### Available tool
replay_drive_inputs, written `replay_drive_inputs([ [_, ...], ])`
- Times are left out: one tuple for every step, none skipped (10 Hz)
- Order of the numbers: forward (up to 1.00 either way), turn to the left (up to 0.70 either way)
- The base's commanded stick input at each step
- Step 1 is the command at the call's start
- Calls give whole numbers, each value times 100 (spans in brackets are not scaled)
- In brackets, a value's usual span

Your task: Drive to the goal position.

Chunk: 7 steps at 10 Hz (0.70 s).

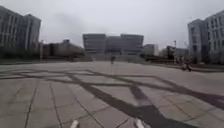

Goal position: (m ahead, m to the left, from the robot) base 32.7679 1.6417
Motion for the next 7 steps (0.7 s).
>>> replay_drive_inputs([
  [100, -28],
  [100, -28],
  [100, -28],
  [100, -28],
  [100, -28],
  [100, -9],
  [100, 0],
])
